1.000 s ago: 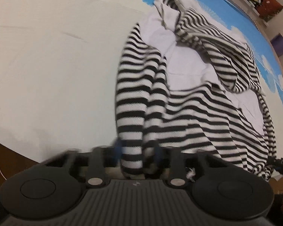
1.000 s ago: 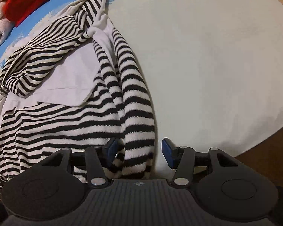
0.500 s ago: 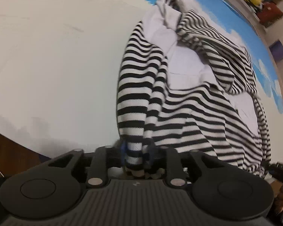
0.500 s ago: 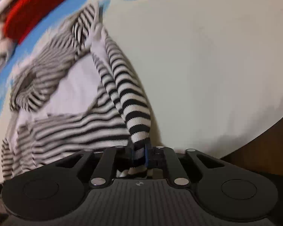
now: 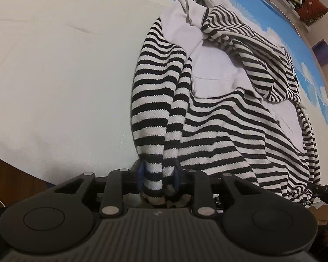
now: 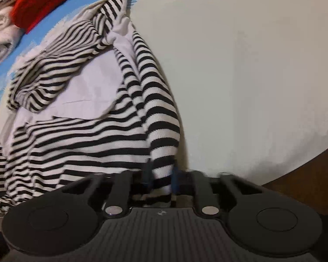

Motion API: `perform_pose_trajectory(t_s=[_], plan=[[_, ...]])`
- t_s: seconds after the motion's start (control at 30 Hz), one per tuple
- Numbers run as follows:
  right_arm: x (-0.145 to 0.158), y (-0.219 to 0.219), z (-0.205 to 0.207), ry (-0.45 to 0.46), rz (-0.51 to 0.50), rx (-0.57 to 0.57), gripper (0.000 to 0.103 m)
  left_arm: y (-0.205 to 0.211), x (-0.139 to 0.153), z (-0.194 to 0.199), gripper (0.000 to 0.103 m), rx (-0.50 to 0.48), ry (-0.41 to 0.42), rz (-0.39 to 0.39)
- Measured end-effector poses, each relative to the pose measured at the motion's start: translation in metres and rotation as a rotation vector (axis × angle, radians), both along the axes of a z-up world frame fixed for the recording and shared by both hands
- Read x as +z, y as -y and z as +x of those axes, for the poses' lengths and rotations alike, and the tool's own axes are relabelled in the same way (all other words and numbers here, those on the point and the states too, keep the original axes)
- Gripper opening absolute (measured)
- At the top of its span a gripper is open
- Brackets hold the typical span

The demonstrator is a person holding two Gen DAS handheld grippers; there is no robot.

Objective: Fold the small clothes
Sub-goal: 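Grasp a striped sleeve end with each gripper and lift it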

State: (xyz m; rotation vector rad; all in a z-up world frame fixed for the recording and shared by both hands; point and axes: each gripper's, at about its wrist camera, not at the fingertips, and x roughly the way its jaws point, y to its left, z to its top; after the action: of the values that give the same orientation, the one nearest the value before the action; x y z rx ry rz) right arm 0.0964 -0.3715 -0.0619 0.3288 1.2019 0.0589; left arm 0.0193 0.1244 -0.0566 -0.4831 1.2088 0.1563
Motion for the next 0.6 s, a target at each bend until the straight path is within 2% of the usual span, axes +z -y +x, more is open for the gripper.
perform_pose_trajectory(t_s=[0.17, 0.6], plan=[[-0.0022, 0.0052, -0.0002, -0.008, 0.026, -0.03, 0.009, -0.0049, 0.0008, -0.0039, 0.028, 0.024, 0.003, -0.03], [-0.0052, 0.0042, 0.0004, -0.02, 0.021, -0.005, 0.012, -0.0074, 0.0015, -0.0065, 0.028, 0.038, -0.002, -0.042]])
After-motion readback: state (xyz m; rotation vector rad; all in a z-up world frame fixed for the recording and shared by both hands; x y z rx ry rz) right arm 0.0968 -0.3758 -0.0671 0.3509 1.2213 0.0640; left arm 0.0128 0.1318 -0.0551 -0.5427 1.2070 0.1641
